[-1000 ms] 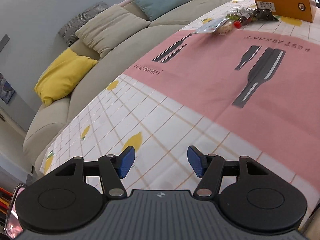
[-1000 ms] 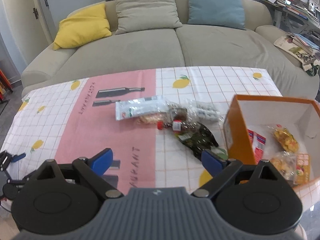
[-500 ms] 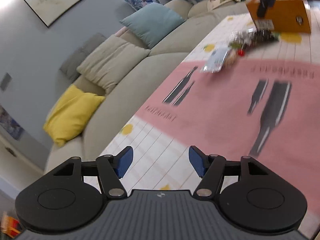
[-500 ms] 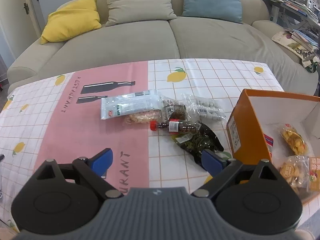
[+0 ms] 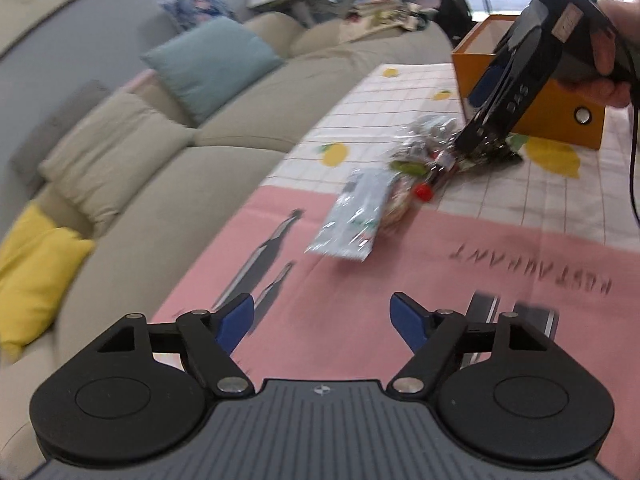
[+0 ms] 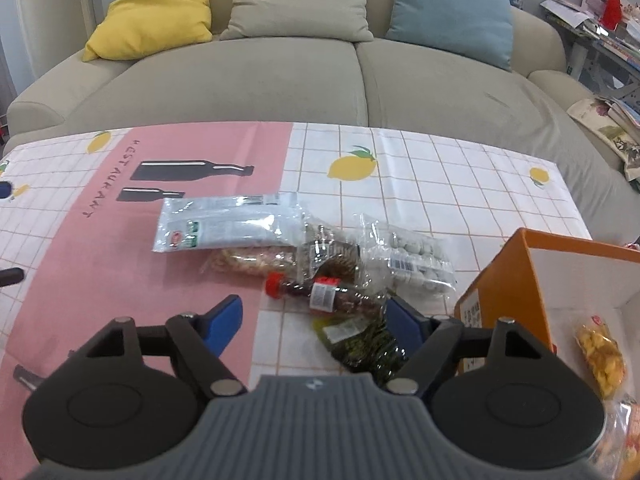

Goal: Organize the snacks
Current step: 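Withdraw both tools from the box and lift them away, then grasp the white wafer pack with the left tool while the right tool grasps the red-capped cola bottle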

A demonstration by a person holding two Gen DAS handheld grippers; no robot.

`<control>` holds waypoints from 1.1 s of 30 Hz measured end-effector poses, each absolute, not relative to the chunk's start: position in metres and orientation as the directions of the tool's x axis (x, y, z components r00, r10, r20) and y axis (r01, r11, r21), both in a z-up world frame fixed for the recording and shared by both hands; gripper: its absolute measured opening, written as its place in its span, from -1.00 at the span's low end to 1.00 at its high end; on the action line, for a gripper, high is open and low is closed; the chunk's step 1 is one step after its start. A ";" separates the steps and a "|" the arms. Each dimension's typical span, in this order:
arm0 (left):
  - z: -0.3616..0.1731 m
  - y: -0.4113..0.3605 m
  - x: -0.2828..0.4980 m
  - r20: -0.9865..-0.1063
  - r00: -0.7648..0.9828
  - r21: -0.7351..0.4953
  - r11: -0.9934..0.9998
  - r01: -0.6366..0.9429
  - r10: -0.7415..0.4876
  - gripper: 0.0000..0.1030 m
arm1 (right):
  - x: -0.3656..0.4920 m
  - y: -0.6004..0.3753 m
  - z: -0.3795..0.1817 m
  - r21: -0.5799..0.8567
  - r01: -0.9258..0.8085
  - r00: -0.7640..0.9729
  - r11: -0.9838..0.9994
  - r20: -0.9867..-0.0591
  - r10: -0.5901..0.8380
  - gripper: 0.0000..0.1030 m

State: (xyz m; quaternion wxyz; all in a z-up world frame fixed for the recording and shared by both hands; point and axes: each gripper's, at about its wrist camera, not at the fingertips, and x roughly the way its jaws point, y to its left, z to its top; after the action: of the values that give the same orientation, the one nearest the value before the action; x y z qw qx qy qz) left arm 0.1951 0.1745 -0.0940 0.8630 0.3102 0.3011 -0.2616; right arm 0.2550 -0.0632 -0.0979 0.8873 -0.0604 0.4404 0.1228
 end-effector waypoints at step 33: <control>-0.168 0.062 0.356 -0.939 0.293 0.136 0.585 0.799 -0.182 0.35 | 0.337 -0.057 -0.135 -0.036 -0.719 0.248 0.695 -0.946 0.208 0.06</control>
State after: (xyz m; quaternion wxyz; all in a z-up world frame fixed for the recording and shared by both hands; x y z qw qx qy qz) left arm 0.3557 0.0621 -0.1677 0.7408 0.3126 0.4939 -0.3310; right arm 0.3372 -0.0573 -0.1351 0.7524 -0.2407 0.5302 0.3079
